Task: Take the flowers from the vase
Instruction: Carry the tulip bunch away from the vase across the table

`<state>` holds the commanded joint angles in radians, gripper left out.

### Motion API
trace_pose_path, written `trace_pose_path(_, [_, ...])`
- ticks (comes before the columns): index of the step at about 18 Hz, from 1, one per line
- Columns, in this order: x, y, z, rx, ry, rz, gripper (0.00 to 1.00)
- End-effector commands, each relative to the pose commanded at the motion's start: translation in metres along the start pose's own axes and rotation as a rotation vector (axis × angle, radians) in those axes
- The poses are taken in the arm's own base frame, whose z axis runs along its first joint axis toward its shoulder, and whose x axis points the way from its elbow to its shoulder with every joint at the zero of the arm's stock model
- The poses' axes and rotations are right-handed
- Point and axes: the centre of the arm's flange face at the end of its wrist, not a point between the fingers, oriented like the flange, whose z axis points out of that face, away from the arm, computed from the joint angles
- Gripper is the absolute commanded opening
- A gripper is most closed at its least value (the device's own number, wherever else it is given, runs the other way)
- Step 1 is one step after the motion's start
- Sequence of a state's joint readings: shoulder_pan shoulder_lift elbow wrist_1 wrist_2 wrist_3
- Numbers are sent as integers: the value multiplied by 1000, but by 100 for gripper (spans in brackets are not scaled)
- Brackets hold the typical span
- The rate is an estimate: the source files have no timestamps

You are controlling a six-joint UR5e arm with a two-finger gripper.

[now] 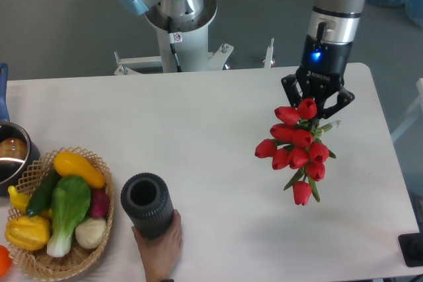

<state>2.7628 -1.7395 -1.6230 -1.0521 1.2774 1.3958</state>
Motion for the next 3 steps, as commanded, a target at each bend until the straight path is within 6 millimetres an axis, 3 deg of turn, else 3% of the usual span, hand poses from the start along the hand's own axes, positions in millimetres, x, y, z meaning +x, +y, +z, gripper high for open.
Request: trace_pose_path(3, [3,1,9,-134,8,37,0])
